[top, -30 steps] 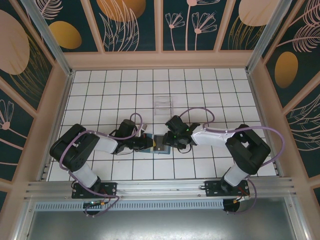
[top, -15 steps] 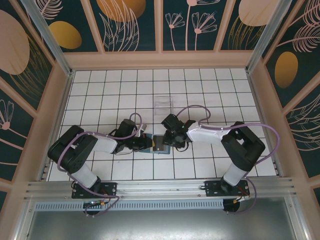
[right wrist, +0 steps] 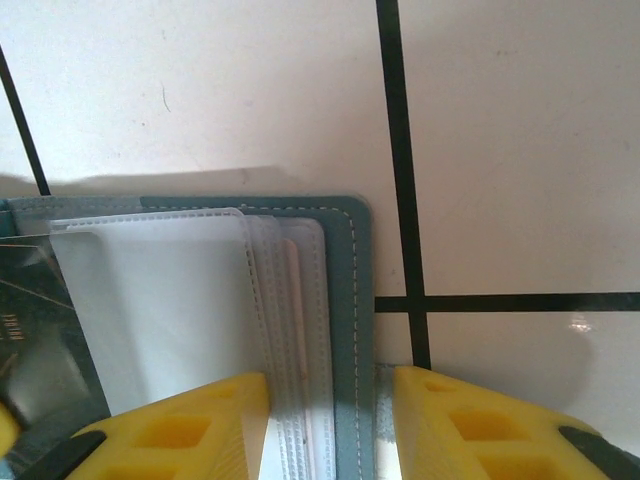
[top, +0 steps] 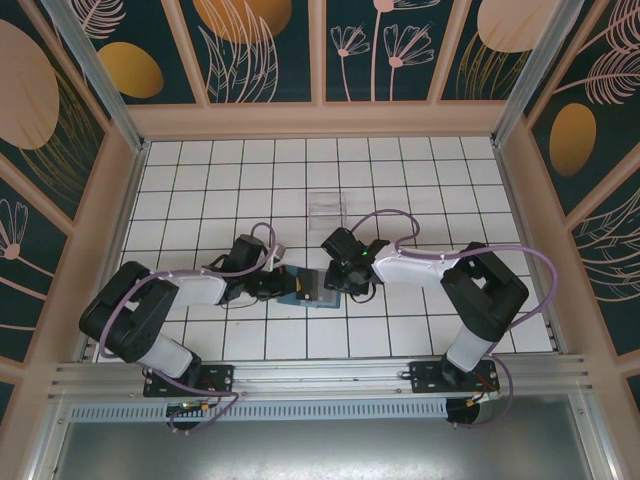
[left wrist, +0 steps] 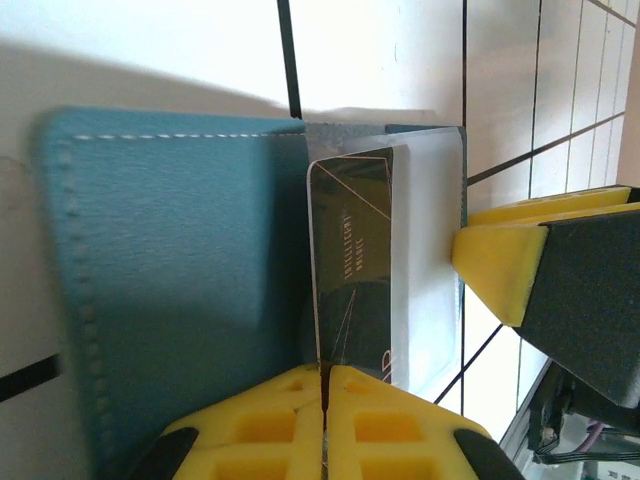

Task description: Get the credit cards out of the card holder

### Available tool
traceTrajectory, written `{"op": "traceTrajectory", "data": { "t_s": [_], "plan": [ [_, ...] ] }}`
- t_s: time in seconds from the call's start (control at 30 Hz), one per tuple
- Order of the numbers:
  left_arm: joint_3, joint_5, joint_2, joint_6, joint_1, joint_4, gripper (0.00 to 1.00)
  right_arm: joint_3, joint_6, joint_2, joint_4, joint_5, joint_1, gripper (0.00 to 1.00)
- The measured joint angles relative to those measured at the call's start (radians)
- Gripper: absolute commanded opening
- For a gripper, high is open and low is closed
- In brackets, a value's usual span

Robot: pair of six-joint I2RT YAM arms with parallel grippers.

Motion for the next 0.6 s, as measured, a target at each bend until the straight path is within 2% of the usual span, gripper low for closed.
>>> {"op": "traceTrajectory", "data": {
  "t_s": [0.17, 0.37, 0.6],
  "plan": [
    [0.072, -0.047, -0.041, 0.097, 0.009, -0.161, 0.07, 0.001, -0.011, 0.0, 0.002, 0.0, 0.0, 0.38],
    [0.211, -0.184, -0.064, 0.224, 0.012, -0.351, 0.07, 0.005, -0.018, -0.004, -0.004, 0.0, 0.0, 0.38],
    [0.368, -0.29, -0.072, 0.336, 0.013, -0.484, 0.06, 0.005, -0.019, -0.063, -0.031, 0.011, -0.006, 0.38]
  ]
}}
